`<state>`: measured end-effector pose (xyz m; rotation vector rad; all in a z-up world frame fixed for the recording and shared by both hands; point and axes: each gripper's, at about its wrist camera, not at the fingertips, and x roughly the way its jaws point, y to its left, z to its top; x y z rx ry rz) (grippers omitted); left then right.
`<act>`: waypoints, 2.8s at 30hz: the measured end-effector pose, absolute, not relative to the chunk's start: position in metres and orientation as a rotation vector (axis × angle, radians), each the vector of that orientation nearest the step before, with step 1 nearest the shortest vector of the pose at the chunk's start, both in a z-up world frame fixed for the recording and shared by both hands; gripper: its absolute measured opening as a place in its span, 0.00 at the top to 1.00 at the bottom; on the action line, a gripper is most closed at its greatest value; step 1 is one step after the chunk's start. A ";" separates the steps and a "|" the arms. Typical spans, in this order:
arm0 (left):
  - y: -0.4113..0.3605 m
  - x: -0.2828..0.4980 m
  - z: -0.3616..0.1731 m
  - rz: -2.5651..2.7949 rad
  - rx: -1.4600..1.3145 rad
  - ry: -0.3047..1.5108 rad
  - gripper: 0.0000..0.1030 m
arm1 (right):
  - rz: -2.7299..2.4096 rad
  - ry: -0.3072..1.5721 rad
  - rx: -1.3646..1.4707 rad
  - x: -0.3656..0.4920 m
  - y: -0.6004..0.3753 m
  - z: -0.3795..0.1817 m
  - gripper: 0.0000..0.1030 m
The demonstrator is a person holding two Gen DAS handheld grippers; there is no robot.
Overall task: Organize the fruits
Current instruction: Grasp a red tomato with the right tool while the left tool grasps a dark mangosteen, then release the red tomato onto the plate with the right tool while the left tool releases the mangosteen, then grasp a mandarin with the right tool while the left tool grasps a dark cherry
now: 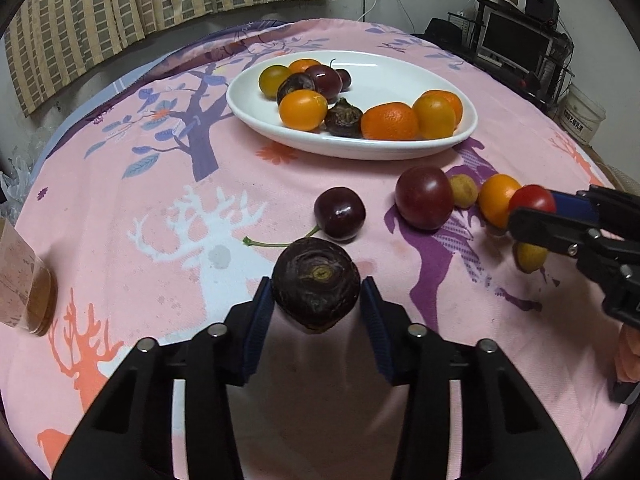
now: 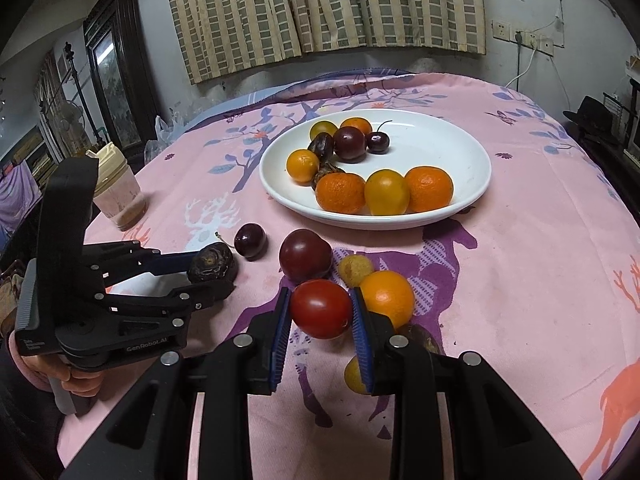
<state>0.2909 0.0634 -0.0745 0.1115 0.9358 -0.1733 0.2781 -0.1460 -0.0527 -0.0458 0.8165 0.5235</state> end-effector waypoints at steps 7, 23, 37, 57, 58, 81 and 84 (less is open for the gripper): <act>0.069 0.279 -0.059 -0.199 0.065 0.890 0.59 | 0.564 0.763 0.014 0.272 -0.155 -0.041 0.71; 0.038 0.410 -0.022 -0.183 -0.127 0.790 0.59 | 0.397 0.688 0.072 0.400 -0.161 -0.028 0.71; 0.047 0.378 -0.008 -0.057 -0.097 0.741 0.13 | 0.409 0.639 0.073 0.369 -0.177 -0.017 0.53; 0.091 0.301 -0.022 0.033 -0.105 0.740 0.10 | 0.452 0.866 -0.160 0.306 -0.155 -0.065 0.49; 0.089 0.301 -0.022 0.032 -0.100 0.740 0.10 | 0.455 0.877 -0.169 0.306 -0.154 -0.067 0.49; 0.048 0.318 -0.066 -0.151 0.101 0.861 0.60 | 0.455 0.860 0.010 0.312 -0.182 -0.054 0.64; 0.045 0.324 -0.075 -0.151 0.116 0.897 0.67 | 0.459 0.854 0.013 0.311 -0.183 -0.053 0.64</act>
